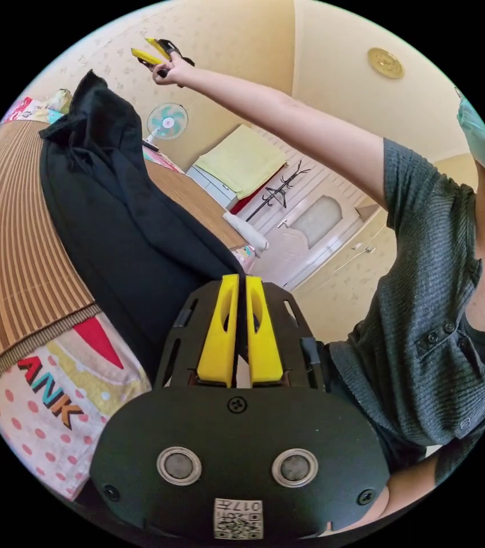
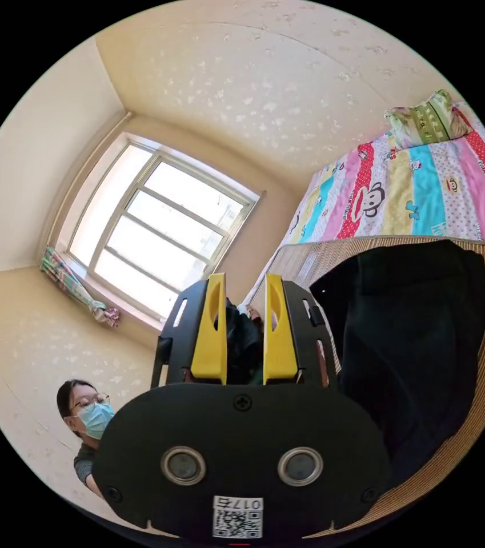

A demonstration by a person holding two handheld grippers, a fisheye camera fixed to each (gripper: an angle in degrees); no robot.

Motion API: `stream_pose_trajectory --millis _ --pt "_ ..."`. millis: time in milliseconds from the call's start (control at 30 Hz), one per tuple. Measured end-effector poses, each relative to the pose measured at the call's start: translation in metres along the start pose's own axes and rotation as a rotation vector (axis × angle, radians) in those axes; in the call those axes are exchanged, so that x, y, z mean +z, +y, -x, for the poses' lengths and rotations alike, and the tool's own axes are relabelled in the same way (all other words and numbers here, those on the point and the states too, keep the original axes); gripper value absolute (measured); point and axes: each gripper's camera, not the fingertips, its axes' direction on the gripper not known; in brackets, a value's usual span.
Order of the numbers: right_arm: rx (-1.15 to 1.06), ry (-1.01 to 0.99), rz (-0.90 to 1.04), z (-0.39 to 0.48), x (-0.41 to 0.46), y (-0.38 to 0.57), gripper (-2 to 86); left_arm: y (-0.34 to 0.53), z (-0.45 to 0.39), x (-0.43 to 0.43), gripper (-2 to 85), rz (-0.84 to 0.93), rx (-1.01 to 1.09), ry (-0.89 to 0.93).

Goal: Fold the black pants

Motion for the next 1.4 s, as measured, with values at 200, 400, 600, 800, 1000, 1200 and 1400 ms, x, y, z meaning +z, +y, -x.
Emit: stream_pose_trajectory --millis 200,400,600,800,1000,1200,1400 --pt "0.207 0.721 0.106 -0.052 -0.009 0.078 14.6 0.003 0.008 0.014 0.0 0.003 -0.058 0.153" --pt "0.201 0.883 0.095 -0.084 -0.01 0.101 17.5 0.001 0.006 0.031 0.0 0.021 -0.07 0.211" --pt "0.045 0.926 0.152 -0.084 0.045 0.045 15.7 0.001 0.014 0.036 -0.1 0.002 -0.085 0.291" --pt "-0.092 1.236 0.332 -0.065 0.076 -0.009 3.7 0.0 0.016 0.041 -0.1 -0.02 -0.075 0.343" --pt "0.355 1.132 -0.425 -0.08 -0.144 0.033 2.9 0.011 0.028 0.028 -0.2 -0.158 -0.16 0.34" --pt "0.779 1.102 -0.189 -0.195 -0.209 0.102 2.6 0.03 0.051 0.028 -0.2 -0.173 -0.29 0.36" --pt "0.46 1.116 -0.29 -0.142 -0.169 0.063 1.9 0.027 0.048 0.035 0.1 -0.132 -0.27 0.492"
